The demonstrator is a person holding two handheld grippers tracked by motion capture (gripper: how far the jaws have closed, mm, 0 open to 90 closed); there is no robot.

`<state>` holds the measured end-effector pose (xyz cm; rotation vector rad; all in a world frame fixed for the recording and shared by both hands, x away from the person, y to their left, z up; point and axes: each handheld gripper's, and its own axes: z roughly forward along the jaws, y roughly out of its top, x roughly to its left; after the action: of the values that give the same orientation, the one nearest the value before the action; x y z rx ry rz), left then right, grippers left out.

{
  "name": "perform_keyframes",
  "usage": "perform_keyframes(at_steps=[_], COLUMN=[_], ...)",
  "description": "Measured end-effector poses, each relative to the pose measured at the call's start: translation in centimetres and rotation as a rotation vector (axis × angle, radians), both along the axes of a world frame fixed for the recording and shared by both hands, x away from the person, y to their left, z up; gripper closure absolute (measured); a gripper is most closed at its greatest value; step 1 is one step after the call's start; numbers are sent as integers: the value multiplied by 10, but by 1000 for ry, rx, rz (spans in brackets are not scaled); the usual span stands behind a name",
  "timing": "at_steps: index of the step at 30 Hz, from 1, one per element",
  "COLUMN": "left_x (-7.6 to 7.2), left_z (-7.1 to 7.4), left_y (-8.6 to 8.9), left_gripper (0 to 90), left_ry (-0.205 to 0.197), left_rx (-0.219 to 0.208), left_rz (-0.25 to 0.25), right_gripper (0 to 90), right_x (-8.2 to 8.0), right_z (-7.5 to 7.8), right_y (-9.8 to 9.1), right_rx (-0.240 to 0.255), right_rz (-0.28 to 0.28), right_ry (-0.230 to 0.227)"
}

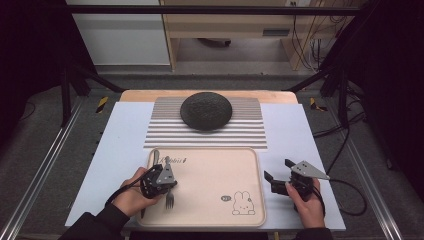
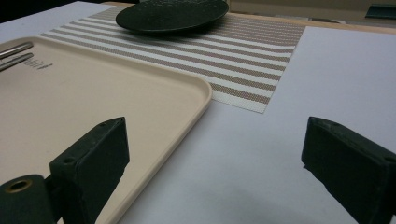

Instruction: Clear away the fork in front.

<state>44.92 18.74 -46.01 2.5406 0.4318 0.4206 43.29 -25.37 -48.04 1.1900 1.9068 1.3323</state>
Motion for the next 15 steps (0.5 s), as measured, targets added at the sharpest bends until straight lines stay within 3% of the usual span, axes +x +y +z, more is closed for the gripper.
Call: perform_keyframes(at_steps=[15], left_x=[15], left_z=[-2], left_y=[16], left_gripper=[900], left_ry=[-22], left_rx=[-30], left_rz=[88], right_gripper=[76], right_x=[0], right_z=[-1], right_y=[1], right_rx=[-5], right_rz=[3], right_ry=[2])
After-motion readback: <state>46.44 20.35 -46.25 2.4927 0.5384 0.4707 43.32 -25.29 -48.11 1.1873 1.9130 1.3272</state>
